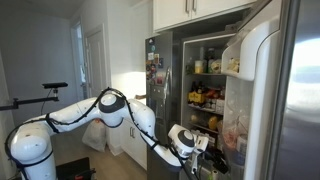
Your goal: Pick up a canned drink from the fridge and put it on the chair
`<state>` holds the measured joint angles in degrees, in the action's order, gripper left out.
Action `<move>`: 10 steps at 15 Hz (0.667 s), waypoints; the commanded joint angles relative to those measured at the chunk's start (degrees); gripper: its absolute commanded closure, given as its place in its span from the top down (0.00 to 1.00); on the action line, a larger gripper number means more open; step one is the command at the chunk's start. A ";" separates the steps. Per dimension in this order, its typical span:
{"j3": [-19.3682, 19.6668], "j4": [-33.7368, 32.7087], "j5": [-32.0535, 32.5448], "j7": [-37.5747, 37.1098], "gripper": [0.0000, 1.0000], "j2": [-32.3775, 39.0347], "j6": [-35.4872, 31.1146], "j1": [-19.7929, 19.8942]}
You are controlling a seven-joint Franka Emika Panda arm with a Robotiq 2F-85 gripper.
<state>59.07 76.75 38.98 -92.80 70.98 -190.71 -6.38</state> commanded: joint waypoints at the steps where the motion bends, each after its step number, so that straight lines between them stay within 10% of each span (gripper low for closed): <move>1: 1.40 -3.31 -1.43 -0.46 1.00 2.48 -0.07 0.89; 9: 0.99 -6.17 -1.82 -0.04 1.00 3.94 0.46 2.61; 10: 0.97 -6.38 -1.77 0.02 0.80 3.98 0.47 2.78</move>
<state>59.12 73.00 37.92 -92.76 73.66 -190.64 -4.48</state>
